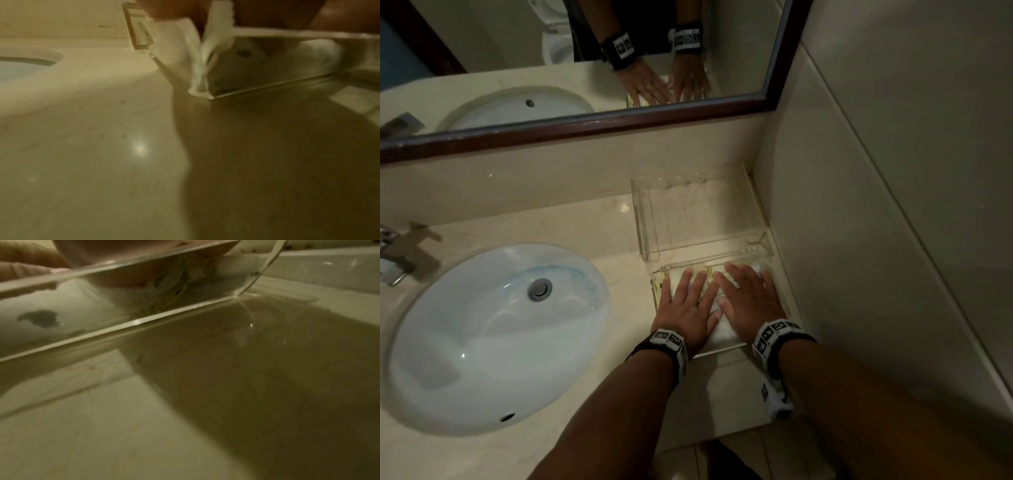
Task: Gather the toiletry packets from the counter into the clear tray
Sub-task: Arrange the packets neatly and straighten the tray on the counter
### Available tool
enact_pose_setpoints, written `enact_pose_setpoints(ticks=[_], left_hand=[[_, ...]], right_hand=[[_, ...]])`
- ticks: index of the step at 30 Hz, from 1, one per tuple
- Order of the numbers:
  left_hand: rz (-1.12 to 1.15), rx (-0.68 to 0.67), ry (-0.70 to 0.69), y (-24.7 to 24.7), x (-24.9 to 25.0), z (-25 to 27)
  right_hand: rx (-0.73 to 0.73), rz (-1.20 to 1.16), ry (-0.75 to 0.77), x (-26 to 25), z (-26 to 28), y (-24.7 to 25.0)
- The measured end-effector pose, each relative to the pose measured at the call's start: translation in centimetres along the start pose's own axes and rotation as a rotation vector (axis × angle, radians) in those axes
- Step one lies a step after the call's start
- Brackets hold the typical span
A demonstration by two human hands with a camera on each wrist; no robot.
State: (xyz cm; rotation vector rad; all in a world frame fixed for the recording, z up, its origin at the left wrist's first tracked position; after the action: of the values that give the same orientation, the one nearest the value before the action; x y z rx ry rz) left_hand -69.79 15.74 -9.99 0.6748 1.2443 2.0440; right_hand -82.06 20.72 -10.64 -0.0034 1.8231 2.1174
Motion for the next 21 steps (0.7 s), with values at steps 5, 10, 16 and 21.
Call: enact_pose_setpoints(ticks=[5, 10, 16, 21], left_hand=[[0.024, 0.014, 0.036, 0.25, 0.07, 0.08], [0.005, -0.004, 0.043, 0.25, 0.22, 0.36], [-0.007, -0.029, 0.023, -0.14, 0.19, 0.16], [-0.011, -0.040, 0.008, -0.33, 0.20, 0.04]], right_hand=[[0.030, -0.031, -0.011, 0.02, -0.17, 0.03], [0.014, 0.046, -0.026, 0.31, 0.08, -0.33], [0.027, 0.061, -0.025, 0.33, 0.15, -0.50], [-0.003, 0.073, -0.029, 0.10, 0.03, -0.32]])
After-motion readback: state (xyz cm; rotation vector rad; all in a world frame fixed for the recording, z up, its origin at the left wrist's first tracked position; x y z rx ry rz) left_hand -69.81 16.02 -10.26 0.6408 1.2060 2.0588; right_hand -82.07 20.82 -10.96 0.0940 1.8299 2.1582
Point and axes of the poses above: each hand's wrist, its own z-axis away from the middle knuckle, its own y-axis out of the back of the hand, x = y × z, the point moved 7 cm from there along -z, towards the middle knuckle, and after that the axes turned 1 degree about x, right-handed, at the moved point
